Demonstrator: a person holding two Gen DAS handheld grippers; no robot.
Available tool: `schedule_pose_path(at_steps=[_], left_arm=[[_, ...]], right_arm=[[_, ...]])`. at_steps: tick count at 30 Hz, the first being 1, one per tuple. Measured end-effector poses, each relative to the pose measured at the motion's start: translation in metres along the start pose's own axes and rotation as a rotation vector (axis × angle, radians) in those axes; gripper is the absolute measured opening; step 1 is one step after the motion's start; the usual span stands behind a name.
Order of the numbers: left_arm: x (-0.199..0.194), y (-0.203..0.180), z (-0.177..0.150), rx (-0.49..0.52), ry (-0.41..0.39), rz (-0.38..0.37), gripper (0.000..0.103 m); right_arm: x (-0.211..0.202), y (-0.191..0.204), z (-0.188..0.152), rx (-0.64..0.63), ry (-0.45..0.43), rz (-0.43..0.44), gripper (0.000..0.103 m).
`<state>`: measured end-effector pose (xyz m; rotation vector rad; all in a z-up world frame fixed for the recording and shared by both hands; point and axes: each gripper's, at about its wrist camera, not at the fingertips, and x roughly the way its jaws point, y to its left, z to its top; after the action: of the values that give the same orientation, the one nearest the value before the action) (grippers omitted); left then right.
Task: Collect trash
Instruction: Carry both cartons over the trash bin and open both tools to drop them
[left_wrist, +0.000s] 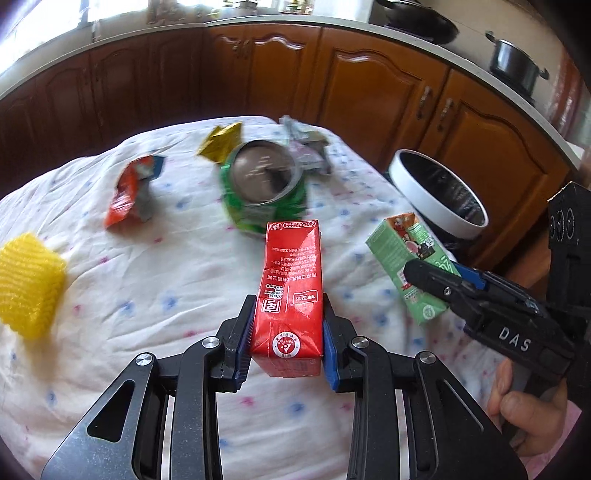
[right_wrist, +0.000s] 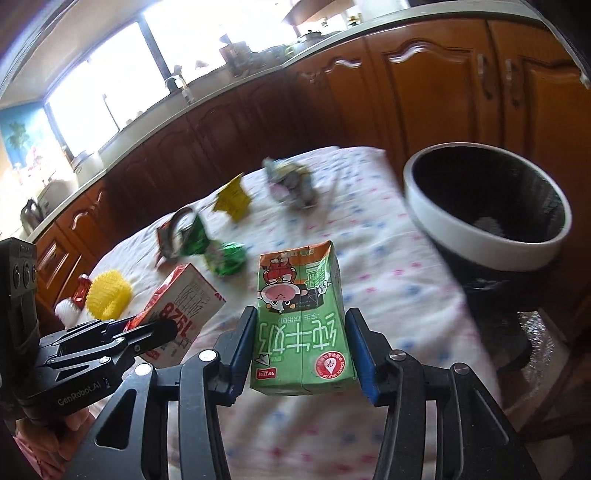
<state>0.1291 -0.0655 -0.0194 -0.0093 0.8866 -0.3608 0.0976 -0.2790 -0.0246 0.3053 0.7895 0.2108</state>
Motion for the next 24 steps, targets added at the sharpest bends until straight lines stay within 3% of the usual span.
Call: schedule_pose_path(at_steps=[14, 24], left_arm=[[0.028, -0.084, 0.045, 0.131, -0.022, -0.056, 0.029], [0.053, -0.126, 0.079, 0.174, -0.010, -0.098, 0.029]], right_arm=[[-0.033, -0.075, 0.030, 0.093, -0.075, -0.098, 0.049], [-0.032, -0.124, 0.064, 0.144, -0.086, -0.150, 0.049]])
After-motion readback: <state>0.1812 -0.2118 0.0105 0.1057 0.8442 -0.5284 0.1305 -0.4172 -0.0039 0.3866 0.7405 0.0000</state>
